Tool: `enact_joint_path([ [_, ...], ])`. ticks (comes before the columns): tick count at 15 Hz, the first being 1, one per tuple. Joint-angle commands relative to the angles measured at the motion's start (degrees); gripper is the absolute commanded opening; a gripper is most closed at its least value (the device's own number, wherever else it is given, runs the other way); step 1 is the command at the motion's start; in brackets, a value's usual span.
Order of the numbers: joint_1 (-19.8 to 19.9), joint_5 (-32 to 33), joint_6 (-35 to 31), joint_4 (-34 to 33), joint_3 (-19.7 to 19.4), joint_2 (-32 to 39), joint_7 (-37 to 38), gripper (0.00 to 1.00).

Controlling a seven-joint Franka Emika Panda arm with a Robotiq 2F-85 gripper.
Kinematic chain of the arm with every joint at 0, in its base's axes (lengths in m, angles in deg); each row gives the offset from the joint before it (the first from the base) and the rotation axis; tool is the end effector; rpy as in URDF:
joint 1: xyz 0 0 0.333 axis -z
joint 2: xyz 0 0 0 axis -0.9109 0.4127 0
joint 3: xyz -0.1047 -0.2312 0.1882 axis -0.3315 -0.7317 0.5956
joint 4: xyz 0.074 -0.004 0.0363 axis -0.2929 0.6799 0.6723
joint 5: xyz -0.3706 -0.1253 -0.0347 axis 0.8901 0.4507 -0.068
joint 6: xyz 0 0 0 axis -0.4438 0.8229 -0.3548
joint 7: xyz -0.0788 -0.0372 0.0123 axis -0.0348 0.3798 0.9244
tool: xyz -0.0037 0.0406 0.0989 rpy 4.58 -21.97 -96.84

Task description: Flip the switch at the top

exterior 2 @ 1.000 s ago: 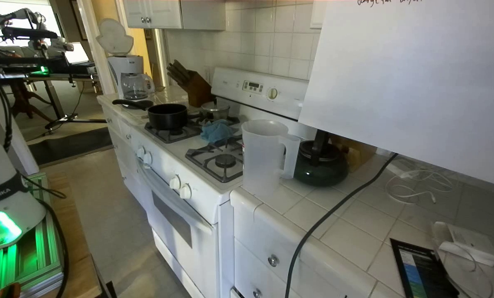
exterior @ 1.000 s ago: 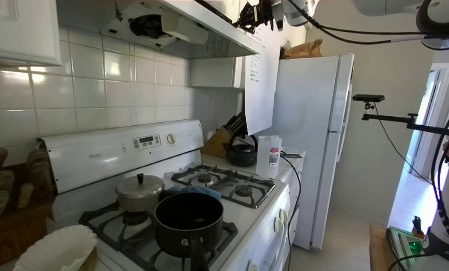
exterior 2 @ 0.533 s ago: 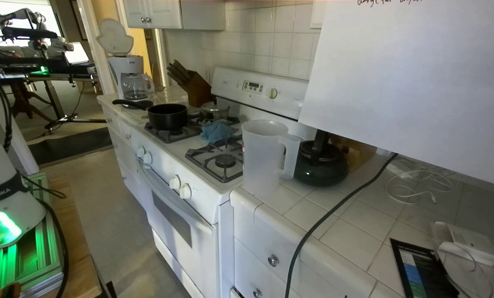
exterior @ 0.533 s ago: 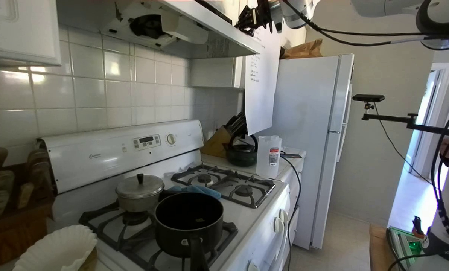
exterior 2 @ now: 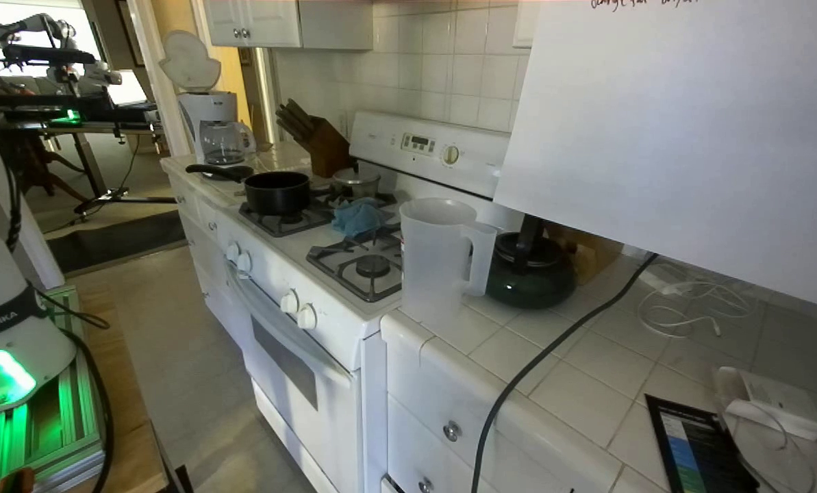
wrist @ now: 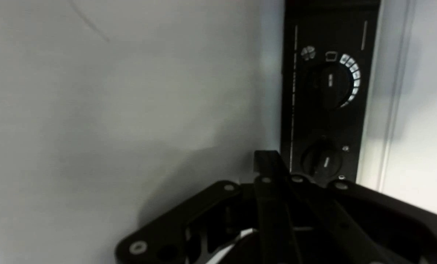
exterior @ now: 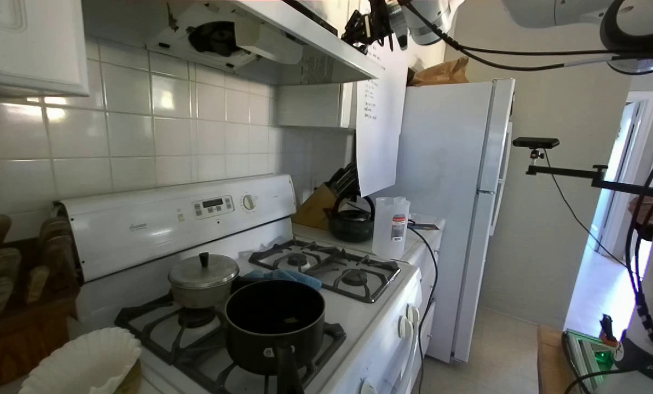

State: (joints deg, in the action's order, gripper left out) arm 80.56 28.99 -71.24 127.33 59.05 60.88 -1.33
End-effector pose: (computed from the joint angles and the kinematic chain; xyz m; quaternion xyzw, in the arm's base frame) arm 0.6108 -0.1625 0.7817 -0.5568 0.5689 -0.4184 0.4373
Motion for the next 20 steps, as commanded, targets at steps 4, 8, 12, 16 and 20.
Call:
enact_joint_path([
  [4, -5.8, 1.6, -1.9, -4.6, -4.9, 3.0, 2.8, 0.00],
  [8, -6.9, 1.6, -2.8, -7.2, -5.7, 4.5, 3.2, 0.00],
  [12, -7.2, 2.0, -3.2, -8.5, -6.3, 5.5, 3.8, 0.00],
  [16, -7.4, 1.9, -4.1, -10.3, -6.4, 6.5, 4.4, 0.00],
  [20, -8.4, 2.9, -8.1, -12.4, -6.9, 8.1, 9.1, 0.00],
])
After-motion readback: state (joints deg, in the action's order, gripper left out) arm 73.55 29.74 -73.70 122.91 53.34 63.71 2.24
